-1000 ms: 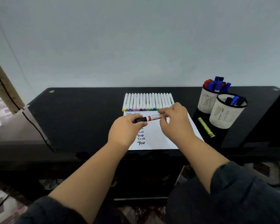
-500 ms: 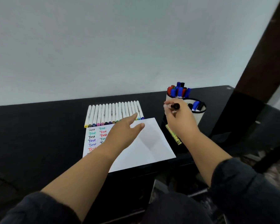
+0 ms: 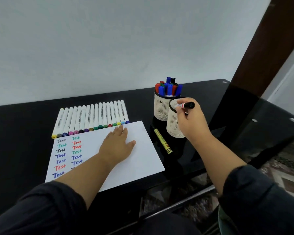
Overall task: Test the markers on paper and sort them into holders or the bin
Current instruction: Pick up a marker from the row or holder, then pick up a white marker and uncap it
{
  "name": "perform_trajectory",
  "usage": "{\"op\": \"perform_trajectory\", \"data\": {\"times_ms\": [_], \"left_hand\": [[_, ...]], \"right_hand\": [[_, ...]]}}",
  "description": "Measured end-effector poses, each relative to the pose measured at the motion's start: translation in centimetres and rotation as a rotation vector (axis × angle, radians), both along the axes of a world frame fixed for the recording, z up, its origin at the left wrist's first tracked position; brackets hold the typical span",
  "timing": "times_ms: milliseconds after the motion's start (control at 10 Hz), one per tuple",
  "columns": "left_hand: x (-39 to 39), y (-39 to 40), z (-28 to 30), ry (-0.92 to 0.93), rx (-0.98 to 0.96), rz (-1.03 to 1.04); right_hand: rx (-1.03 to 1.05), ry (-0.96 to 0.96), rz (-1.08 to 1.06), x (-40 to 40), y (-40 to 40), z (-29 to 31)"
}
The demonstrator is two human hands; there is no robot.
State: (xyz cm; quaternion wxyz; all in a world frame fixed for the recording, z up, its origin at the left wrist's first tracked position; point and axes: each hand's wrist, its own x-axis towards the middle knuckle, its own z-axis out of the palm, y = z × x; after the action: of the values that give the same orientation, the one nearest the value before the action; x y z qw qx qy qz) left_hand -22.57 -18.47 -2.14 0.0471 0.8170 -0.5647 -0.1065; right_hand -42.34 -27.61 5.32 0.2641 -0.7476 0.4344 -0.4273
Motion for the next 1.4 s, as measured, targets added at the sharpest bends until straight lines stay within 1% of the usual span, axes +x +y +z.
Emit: {"op": "perform_trajectory", "data": {"times_ms": [100, 200, 400, 700, 900, 1000, 1100, 1200, 1300, 1400], "left_hand": [[0.0, 0.1, -0.9, -0.004, 0.015, -0.018], [0.0, 0.3, -1.2, 0.014, -0.014, -0.013], [0.0, 0.3, -1.4, 0.038, -0.04, -0.003], [0.2, 0.2, -1.7, 0.06, -0.047, 0.008], [0.0, 0.4, -1.3, 0.075, -0.04, 0.011], [0.4, 0.2, -1.3, 0.083, -0.013, 0.002], [0.9, -0.1, -0.7, 0.09, 0.043, -0.004], [1.1, -0.1, 0.0, 0.09, 0.092, -0.019], [1.3, 0.0, 0.0, 0.08, 0.095, -0.013], [1.5, 0.3, -0.2, 0.076, 0.09, -0.002]], "right_hand": [[-0.044, 0.142, -0.044, 0.2, -0.9, 0.5], [-0.096, 0.253, -0.088, 0.3, -1.7, 0.4], [-0.018, 0.407, -0.166, 0.6, -2.5, 0.8], [0.038, 0.489, -0.209, 1.3, -2.9, 1.5], [0.039, 0.453, -0.176, 1.1, -2.8, 1.8], [-0.008, 0.453, -0.148, 0.8, -2.4, 2.2], [-0.05, 0.484, -0.115, 0.5, -2.3, 2.3], [-0.071, 0.575, -0.087, 0.4, -2.4, 2.3], [-0.081, 0.619, -0.082, 0.4, -2.3, 2.6], [-0.14, 0.673, -0.074, 0.4, -2.2, 3.0]]}}
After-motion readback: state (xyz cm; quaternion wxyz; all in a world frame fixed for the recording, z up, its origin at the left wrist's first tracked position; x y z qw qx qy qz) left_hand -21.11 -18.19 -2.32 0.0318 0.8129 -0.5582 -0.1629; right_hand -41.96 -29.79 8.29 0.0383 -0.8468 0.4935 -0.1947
